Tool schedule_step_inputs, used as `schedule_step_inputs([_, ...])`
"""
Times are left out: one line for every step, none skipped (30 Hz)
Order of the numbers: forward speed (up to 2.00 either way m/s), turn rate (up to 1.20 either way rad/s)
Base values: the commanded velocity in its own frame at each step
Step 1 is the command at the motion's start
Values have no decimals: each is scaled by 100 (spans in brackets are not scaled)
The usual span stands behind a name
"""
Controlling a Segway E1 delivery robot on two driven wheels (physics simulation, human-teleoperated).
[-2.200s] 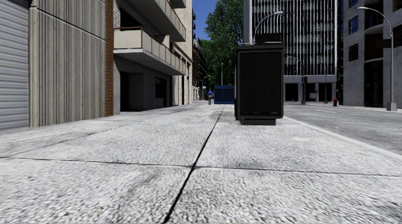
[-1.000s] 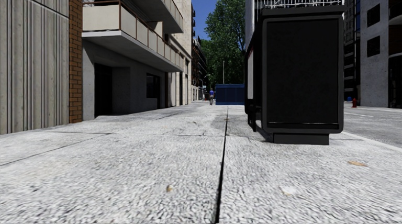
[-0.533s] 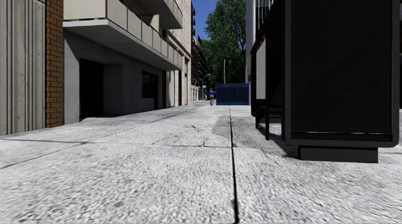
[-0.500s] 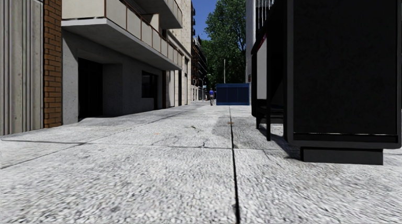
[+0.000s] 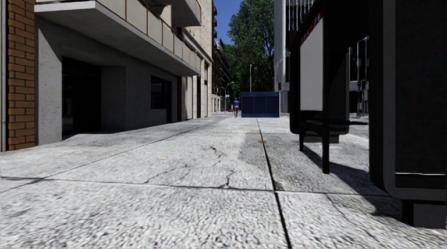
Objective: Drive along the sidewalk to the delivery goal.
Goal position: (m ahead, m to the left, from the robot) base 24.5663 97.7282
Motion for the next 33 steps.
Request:
schedule_step_inputs([200, 0])
schedule_step_inputs([200, 0])
schedule_step_inputs([200, 0])
schedule_step_inputs([200, 0])
schedule_step_inputs([200, 0])
schedule_step_inputs([200, 0])
schedule_step_inputs([200, 0])
schedule_step_inputs([200, 0])
schedule_step_inputs([200, 0])
schedule_step_inputs([200, 0])
schedule_step_inputs([200, 0])
schedule_step_inputs([200, 0])
schedule_step_inputs([200, 0])
schedule_step_inputs([200, 0])
schedule_step_inputs([200, 0])
schedule_step_inputs([200, 0])
schedule_step_inputs([200, 0])
schedule_step_inputs([200, 0])
schedule_step_inputs([200, 0])
schedule_step_inputs([200, 0])
schedule_step_inputs([200, 0])
schedule_step_inputs([200, 0])
schedule_step_inputs([200, 0])
schedule_step_inputs([200, 0])
schedule_step_inputs([200, 0])
schedule_step_inputs([200, 0])
schedule_step_inputs([200, 0])
schedule_step_inputs([200, 0])
schedule_step_inputs([200, 0])
schedule_step_inputs([200, 0])
schedule_step_inputs([200, 0])
schedule_step_inputs([200, 0])
schedule_step_inputs([200, 0])
